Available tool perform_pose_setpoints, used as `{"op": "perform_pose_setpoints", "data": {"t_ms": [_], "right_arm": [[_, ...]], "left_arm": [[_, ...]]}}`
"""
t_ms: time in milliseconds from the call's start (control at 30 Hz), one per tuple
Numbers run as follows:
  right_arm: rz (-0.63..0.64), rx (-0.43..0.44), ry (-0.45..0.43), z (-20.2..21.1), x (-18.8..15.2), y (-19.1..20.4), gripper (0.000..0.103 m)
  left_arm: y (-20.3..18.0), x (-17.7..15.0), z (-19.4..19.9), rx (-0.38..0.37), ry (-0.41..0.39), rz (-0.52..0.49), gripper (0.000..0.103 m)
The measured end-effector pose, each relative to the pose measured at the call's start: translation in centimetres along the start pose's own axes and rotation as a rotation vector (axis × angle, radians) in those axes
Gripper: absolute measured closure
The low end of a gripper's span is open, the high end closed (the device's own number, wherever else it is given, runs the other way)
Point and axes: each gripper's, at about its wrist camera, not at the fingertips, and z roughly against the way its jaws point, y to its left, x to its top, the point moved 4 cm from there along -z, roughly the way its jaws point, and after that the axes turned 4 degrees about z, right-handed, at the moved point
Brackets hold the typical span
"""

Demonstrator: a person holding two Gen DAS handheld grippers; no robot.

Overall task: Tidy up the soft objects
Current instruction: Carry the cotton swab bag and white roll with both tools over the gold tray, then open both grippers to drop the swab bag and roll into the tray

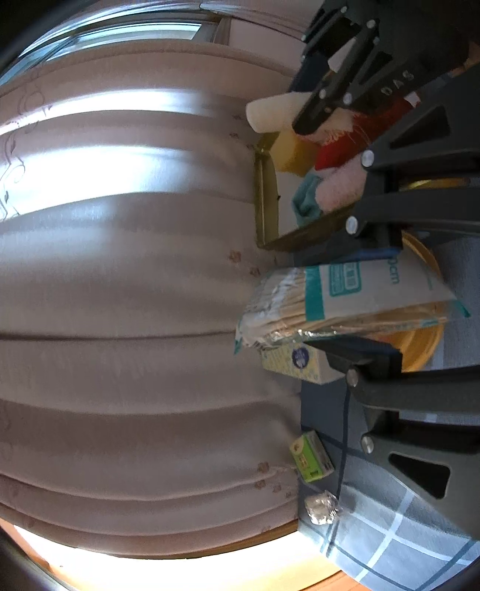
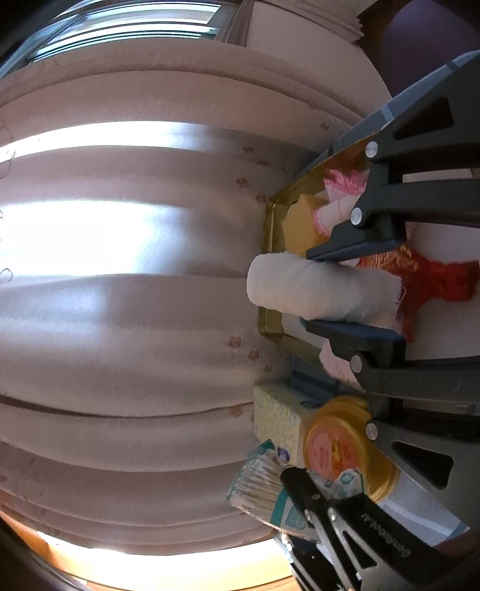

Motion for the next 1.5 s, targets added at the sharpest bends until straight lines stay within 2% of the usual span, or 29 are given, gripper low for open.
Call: {"op": "perform_pose_setpoints", "data": {"t_ms": [667,1000,1500], "right_arm": [[0.026,-0.099,0.066,-2.0,1.7,-4.6,0.069],[0.034,-0.131,0.129,-3.9,2.9,-6.2,0.069],[0.025,-0.136,0.258,-7.7,3.7,-7.9,0.069]], "left_arm": [[-6.1,1.5,-1.4,-0.124,0.008,-0.047,0.071],[-8.2,1.9,-2.7,-0.173,0.038,-0.05,0.071],[-10.7,2.1,-5.4,-0.192,0.115,-0.086,0.071]]}}
